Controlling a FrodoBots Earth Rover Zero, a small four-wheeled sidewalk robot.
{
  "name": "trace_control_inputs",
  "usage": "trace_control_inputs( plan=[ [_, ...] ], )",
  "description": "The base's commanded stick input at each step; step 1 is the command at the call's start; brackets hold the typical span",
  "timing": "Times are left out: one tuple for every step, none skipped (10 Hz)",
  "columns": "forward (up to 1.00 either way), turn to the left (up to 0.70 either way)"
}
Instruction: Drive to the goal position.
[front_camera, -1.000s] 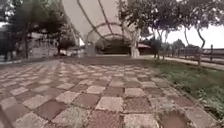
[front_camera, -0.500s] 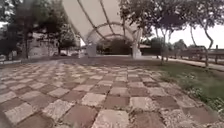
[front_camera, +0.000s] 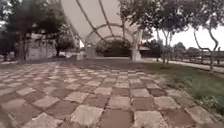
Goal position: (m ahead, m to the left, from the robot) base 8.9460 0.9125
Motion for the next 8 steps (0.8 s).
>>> trace_control_inputs(
  plan=[
    [0.7,0.0],
    [0.7,0.0],
    [0.7,0.0],
    [0.7,0.0],
    [0.7,0.0],
    [0.7,0.0],
    [0.7,0.0],
    [0.7,0.0]
  ],
)
